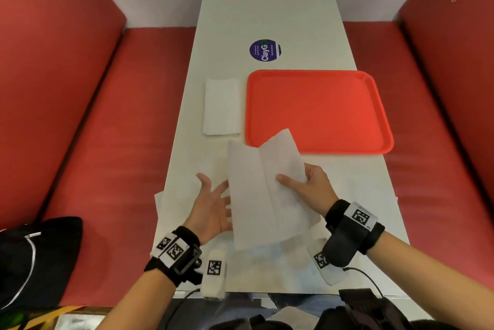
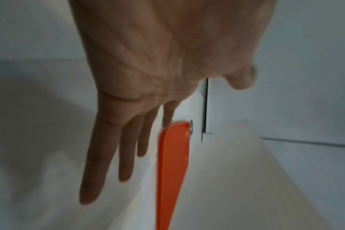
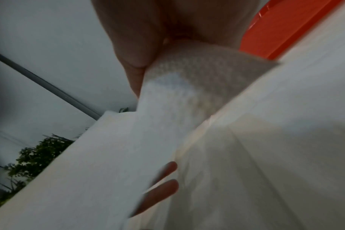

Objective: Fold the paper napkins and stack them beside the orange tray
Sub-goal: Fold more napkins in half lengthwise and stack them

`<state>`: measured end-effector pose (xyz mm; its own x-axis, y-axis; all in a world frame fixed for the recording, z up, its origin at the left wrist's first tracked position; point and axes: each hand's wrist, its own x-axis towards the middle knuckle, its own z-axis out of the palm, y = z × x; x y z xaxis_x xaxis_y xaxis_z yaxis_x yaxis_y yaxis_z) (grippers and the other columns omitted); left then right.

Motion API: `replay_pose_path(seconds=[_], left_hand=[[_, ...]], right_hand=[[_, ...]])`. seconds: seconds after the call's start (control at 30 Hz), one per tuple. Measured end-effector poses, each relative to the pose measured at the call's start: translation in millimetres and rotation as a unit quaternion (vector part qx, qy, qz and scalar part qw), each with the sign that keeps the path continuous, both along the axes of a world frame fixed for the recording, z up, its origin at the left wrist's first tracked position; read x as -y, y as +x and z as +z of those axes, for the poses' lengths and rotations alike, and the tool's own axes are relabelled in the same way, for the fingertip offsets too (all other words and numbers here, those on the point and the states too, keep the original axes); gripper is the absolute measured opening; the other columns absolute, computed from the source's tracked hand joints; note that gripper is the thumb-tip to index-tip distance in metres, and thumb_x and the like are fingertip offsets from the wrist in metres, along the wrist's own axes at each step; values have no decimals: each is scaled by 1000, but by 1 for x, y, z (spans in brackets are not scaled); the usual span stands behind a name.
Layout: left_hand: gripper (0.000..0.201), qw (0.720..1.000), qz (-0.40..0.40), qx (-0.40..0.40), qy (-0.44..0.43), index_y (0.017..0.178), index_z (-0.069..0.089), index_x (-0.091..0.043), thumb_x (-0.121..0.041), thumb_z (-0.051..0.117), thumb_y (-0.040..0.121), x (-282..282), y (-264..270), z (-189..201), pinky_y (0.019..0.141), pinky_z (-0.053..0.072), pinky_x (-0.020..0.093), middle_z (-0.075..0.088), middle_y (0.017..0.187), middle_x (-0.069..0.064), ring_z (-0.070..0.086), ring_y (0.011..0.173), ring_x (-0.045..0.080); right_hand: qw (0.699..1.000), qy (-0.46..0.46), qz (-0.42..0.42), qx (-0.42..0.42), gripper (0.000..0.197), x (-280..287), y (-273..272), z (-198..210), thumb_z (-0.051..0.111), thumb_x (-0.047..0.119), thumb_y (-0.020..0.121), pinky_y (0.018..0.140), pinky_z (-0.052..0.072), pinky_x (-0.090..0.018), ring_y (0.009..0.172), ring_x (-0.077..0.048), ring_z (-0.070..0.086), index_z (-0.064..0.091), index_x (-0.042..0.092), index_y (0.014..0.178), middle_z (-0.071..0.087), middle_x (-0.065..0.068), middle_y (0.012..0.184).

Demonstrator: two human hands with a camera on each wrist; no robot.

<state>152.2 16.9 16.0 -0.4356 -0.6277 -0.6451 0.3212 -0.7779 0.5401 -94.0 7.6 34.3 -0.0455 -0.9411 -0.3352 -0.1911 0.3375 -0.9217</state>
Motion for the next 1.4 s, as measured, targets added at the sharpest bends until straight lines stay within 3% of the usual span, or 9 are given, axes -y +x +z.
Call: replay_pose_path(seconds=[0.13, 0.23, 0.5, 0.7, 0.87, 0.93, 1.13, 1.27, 1.4], left_hand=[[43, 986, -49, 133, -87, 118, 66, -8, -33, 73, 84, -7, -19, 5, 91, 54, 45, 70, 117, 12, 64, 113, 34], [15, 963, -19, 233, -134, 98, 73, -1, -5, 73, 84, -2, -24, 3, 80, 59, 36, 76, 98, 13, 70, 98, 34], [33, 975, -37, 149, -161, 117, 66, -6, -12, 71, 86, 7, -40, 17, 91, 55, 41, 72, 115, 8, 68, 108, 27], [85, 988, -77, 47, -125, 108, 67, -8, -82, 47, 73, 13, -49, 21, 87, 55, 47, 67, 116, 2, 64, 106, 20], [20, 947, -41, 201, -248, 102, 73, -5, -12, 75, 83, 18, -39, 20, 80, 56, 34, 73, 105, 8, 68, 84, 21], [25, 922, -39, 268, -277, 98, 75, -10, 1, 79, 75, 27, -30, 17, 70, 55, 27, 72, 104, 8, 67, 71, 18], [37, 859, -2, 377, -347, 105, 73, -15, 7, 76, 75, 88, -2, 31, 64, 60, 29, 66, 120, 3, 72, 70, 22], [44, 862, 32, 356, -361, 112, 71, -16, 6, 77, 75, 151, 13, 44, 67, 58, 22, 70, 107, 10, 70, 72, 12], [50, 875, 43, 341, -341, 115, 69, -31, 2, 74, 78, 208, 31, 34, 85, 58, 37, 66, 124, 1, 70, 98, 21]], right_hand=[[999, 8, 9, -44, 17, -7, -10, -10, 77, 32, 81, 64, 56, -23, 75, -9, 72, 72, 18, 88, 75, 6, 86], [998, 16, 2, -58, 12, -11, -18, -17, 76, 31, 82, 62, 55, -20, 74, -10, 72, 71, 20, 82, 74, 7, 84], [998, 21, -14, -62, 12, -10, -22, -20, 72, 30, 86, 68, 57, -27, 79, -13, 72, 73, 18, 89, 75, 4, 88], [1000, 7, 15, -21, 10, -8, -10, -11, 72, 30, 86, 73, 58, -28, 81, -10, 72, 73, 22, 92, 76, 6, 92], [999, 37, 20, 18, 14, -11, -10, -4, 62, 11, 92, 53, 52, -26, 55, -14, 66, 69, 17, 103, 72, 3, 64], [997, 60, 17, 37, 10, -11, -12, -3, 61, 15, 94, 51, 53, -29, 55, -27, 67, 66, 12, 103, 72, -8, 70], [996, 73, 4, 43, 17, -9, -21, 0, 62, 27, 94, 51, 49, -28, 59, -35, 68, 63, 12, 102, 75, -14, 80], [997, 76, -6, 29, 18, -4, -27, 0, 60, 29, 95, 51, 49, -28, 59, -34, 69, 62, 13, 102, 75, -13, 80], [996, 80, -21, 22, 17, 2, -37, 2, 60, 29, 95, 50, 48, -27, 57, -33, 67, 62, 13, 99, 75, -13, 79]])
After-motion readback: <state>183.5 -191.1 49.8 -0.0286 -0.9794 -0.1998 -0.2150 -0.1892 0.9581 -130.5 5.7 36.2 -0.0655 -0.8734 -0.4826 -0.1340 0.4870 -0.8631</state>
